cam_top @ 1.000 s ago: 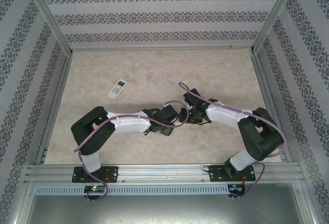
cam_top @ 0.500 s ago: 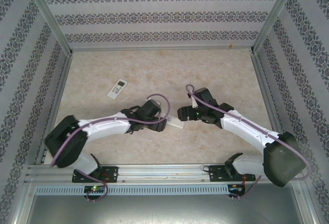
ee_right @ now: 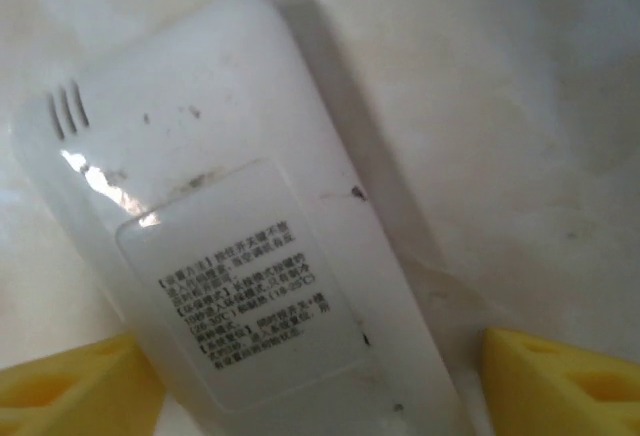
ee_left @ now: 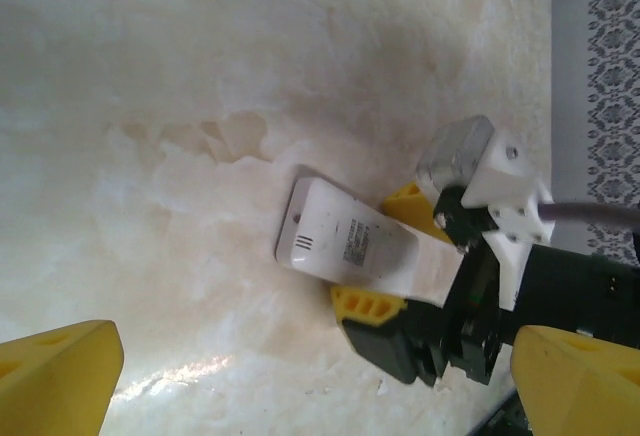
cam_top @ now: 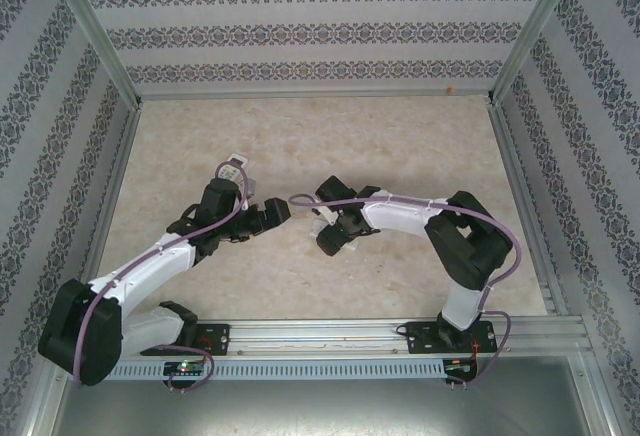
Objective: Load the batteries into the remote control
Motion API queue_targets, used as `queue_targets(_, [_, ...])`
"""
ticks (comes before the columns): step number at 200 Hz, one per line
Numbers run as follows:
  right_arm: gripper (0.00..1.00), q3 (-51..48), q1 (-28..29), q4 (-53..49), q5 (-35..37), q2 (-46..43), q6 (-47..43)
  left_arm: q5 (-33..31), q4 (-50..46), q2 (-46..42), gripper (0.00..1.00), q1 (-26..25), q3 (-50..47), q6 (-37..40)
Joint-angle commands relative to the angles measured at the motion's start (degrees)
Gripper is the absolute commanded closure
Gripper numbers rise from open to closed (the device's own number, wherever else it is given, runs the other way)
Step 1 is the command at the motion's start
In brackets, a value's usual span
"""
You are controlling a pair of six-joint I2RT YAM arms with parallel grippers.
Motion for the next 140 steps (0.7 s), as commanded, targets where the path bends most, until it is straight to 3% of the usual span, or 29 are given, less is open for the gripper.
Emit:
queue_targets(1, [0.35, 2.16, 0.93, -4.07, 3.53, 2.13, -0.57, 1.88, 0.01, -2.7, 0.0, 1.25, -1.28, -3.86])
queue_targets(45, [0.56, 4.63, 3.36, -6.32, 6.43, 3.81, -0.02, 0.8, 0.76, -4.98, 0.02, 1.63, -3.22, -11.48])
queue_targets(81, [0.57, 2.54, 3.23, 0.92, -6.45, -4.46, 8.85, -0.18, 1.85, -3.53, 0.06, 1.76, -3.56, -15.7])
queue_targets(105, [0.56, -0.08, 3.53, 9.97, -17.08, -7.9, 18.97, 4.3, 8.05, -1.08, 0.1, 1.64, -2.84, -15.27])
queue_targets(120, [0.56, -0.54, 3.87, 13.03, -19.64, -8.38, 22.5, 9.16, 14.13, 0.89, 0.15, 1.51, -2.59, -14.97])
queue_targets(140, [0.56, -0.93, 4.18, 17.34, -21.97, -8.84, 26.49, 9.43, 10.66, 2.64, 0.26, 1.43, -0.61, -14.39])
